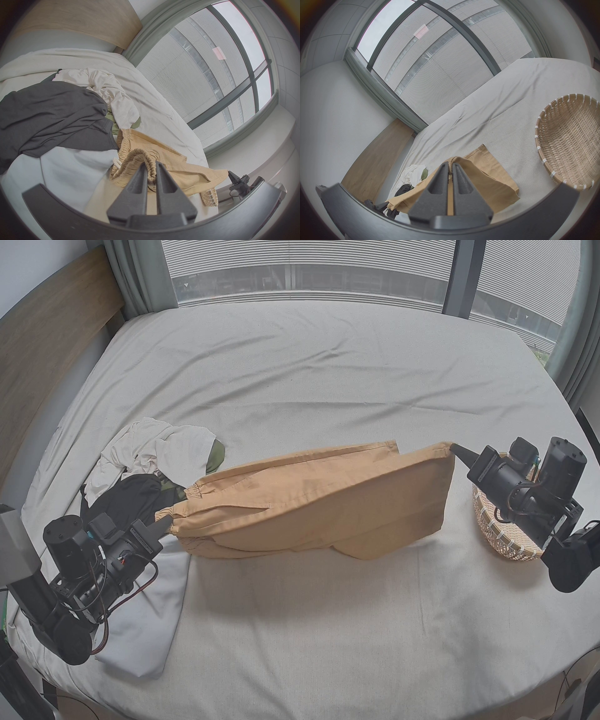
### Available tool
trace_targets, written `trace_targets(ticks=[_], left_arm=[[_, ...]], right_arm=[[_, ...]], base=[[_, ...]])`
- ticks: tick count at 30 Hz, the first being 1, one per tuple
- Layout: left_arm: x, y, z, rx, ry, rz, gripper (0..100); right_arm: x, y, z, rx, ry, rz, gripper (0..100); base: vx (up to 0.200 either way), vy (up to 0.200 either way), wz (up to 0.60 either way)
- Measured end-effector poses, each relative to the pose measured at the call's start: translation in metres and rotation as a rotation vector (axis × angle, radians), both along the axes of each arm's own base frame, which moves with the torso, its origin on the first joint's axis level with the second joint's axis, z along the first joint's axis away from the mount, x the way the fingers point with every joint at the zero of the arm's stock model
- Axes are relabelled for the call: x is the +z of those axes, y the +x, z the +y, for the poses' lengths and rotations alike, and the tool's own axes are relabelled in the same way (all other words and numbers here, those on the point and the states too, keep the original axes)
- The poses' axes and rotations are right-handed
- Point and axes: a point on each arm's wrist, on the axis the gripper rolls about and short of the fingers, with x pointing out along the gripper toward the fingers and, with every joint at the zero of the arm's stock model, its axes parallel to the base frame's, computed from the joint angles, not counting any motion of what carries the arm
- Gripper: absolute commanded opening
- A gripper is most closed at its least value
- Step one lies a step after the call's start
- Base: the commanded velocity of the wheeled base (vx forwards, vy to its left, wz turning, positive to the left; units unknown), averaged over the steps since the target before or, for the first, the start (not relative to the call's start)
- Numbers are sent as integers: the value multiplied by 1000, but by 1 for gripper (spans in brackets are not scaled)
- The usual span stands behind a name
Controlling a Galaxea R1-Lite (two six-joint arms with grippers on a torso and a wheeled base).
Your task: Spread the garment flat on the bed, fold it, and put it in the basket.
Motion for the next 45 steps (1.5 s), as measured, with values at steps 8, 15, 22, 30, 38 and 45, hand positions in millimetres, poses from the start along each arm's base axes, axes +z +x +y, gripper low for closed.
trace_targets(ticks=[8,15,22,30,38,45], left_arm=[[1,10,-1,43,-35,-10,0],[-1,19,-3,43,-40,-16,0],[-3,34,-6,44,-44,-37,0],[-7,49,-9,46,-46,-47,0],[-11,68,-12,47,-51,-71,100],[-12,78,-2,114,-51,-73,100]], right_arm=[[1,23,5,-6,3,-10,0],[-2,43,7,-14,1,-3,0],[-6,64,10,-20,5,-17,0],[-13,84,14,-24,10,-29,0],[-20,99,7,-57,19,-40,100],[-21,103,-1,-99,33,-75,100]], base=[[0,0,0],[0,0,0],[0,0,0],[0,0,0],[0,0,0],[0,0,0]])
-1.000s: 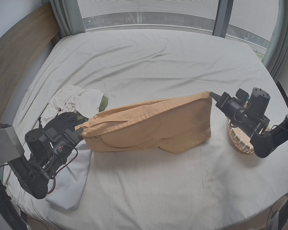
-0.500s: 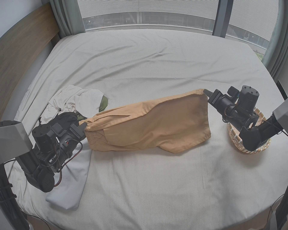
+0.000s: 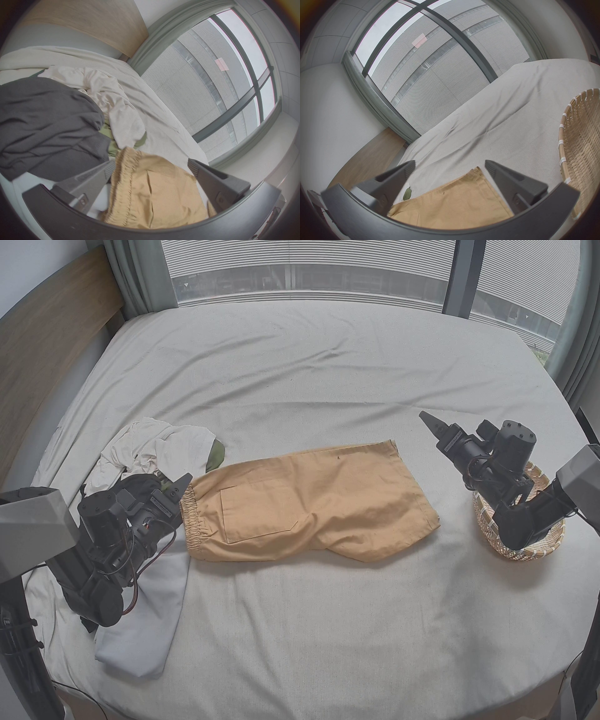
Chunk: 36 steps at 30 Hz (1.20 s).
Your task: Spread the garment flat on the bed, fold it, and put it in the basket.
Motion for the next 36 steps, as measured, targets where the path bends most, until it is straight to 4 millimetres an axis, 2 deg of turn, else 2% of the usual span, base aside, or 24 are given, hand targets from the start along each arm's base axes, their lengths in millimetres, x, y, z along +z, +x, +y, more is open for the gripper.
trace_targets(ticks=[4,9,17,22,29,36], left_arm=[[0,-2,4,13,0,2,100],[2,-15,4,7,5,19,100],[-4,-62,-17,-164,38,112,100],[-11,-89,-20,-259,162,149,100],[-18,-106,-19,-310,239,181,100],[-18,-110,-19,-317,242,188,100]], right_arm=[[-12,-9,-2,-3,-8,34,100],[-32,-30,-4,3,-26,110,100],[-71,-76,-8,26,-21,277,100],[-86,-96,-3,51,-1,366,100],[-106,-101,8,78,-16,442,100],[-124,-83,17,86,-23,462,100]], base=[[0,0,0],[0,0,0],[0,0,0],[0,0,0],[0,0,0],[0,0,0]])
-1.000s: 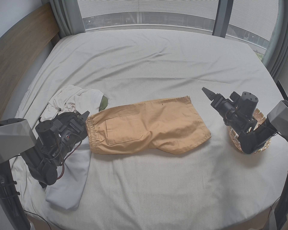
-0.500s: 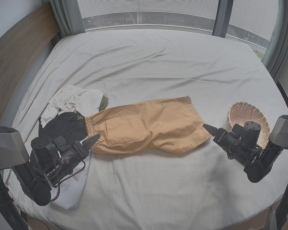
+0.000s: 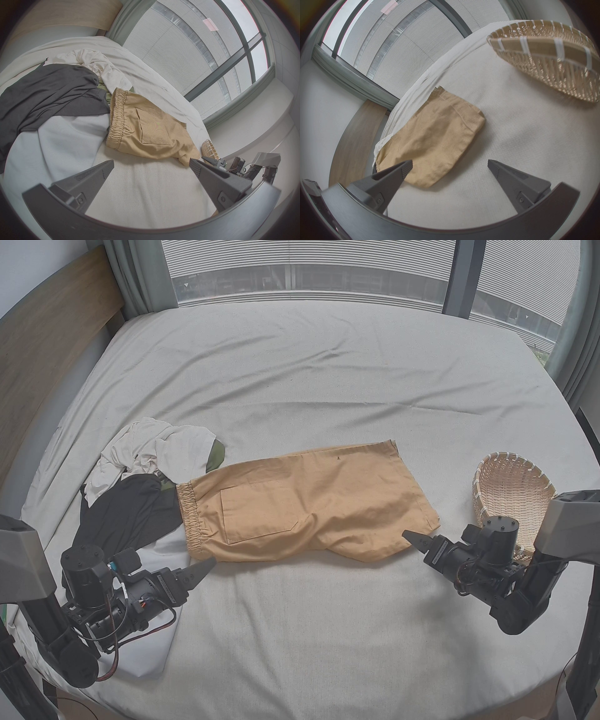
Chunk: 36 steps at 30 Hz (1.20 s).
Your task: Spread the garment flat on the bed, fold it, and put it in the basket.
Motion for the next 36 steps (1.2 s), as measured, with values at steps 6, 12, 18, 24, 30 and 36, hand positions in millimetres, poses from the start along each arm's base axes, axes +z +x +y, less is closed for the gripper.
trace_targets(ticks=[6,12,18,24,30,36], left_arm=[[0,-1,1,3,2,1,100],[-1,-4,1,3,5,9,100],[-2,-5,2,4,6,20,100],[-4,-6,2,7,8,29,100],[-6,-8,4,13,10,42,100],[-10,-7,6,23,15,61,100]], right_arm=[[-3,17,9,10,2,-9,100],[-1,37,20,21,14,-41,100],[-1,55,28,2,13,-56,0],[-5,61,29,-29,23,-61,0],[-7,55,27,-38,43,-60,0],[-3,32,20,-38,28,-31,0]], base=[[0,0,0],[0,0,0],[0,0,0],[0,0,0],[0,0,0],[0,0,0]])
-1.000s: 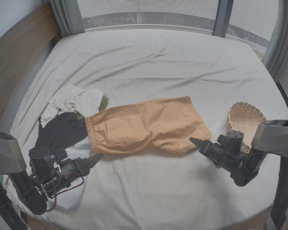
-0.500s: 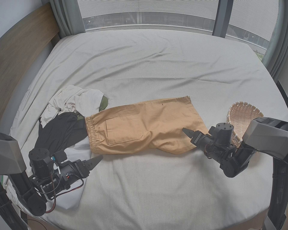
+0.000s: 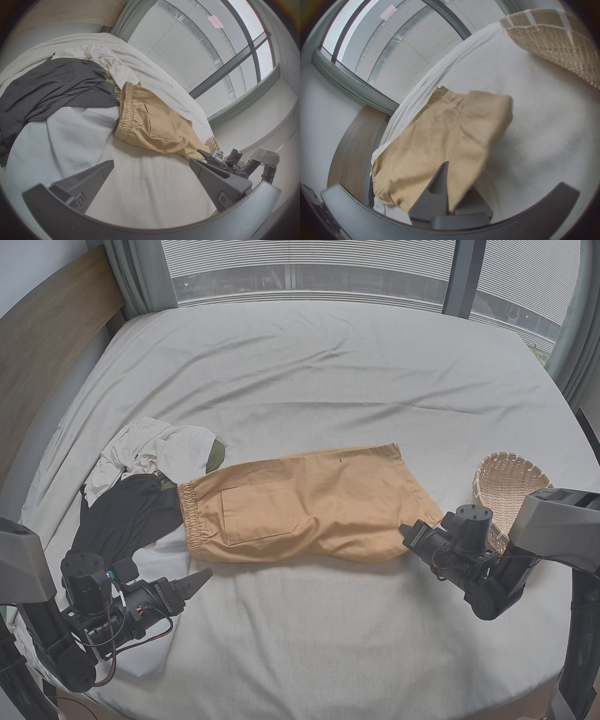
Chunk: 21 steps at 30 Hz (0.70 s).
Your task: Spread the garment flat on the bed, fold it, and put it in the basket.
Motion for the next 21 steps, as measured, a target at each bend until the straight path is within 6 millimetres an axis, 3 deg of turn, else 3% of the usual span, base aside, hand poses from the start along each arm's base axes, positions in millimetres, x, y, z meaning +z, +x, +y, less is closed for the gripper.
trace_targets(ticks=[12,20,21], left_arm=[[-9,6,0,7,7,32,100],[-15,21,-5,0,4,22,100],[-16,24,-7,-2,2,20,100]], right_arm=[[18,-61,-34,-7,-115,53,0],[21,-80,-49,-23,-155,74,0],[22,-81,-50,-23,-156,73,100]], base=[[0,0,0],[0,0,0],[0,0,0]])
